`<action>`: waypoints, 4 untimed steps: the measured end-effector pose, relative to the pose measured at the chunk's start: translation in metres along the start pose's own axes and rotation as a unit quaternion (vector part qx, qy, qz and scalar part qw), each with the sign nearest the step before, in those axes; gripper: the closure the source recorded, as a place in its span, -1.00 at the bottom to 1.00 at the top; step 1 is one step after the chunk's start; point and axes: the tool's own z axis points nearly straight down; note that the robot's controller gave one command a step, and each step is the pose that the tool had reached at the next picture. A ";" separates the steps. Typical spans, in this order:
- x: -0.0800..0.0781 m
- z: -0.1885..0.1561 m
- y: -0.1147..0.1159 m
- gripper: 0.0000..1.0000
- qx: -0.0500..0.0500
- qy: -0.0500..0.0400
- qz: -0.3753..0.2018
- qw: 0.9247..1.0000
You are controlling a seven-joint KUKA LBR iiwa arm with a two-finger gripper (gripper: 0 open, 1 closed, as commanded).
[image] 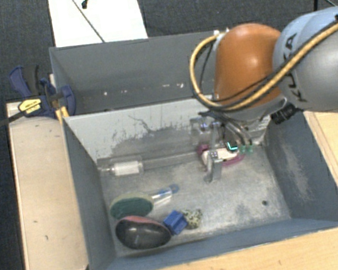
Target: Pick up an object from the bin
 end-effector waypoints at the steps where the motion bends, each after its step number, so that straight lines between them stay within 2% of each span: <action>1: 0.018 0.114 0.109 -1.00 -0.001 -0.001 -0.111 0.994; 2: 0.016 0.112 0.106 1.00 0.000 -0.003 -0.107 0.994; 3: 0.017 -0.015 0.111 1.00 0.000 -0.008 -0.123 0.992; 4: 0.018 -0.009 0.111 -1.00 0.000 -0.004 -0.123 0.992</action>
Offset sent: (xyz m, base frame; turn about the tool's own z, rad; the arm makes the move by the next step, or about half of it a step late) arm -0.0178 0.1054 -0.1119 -0.2160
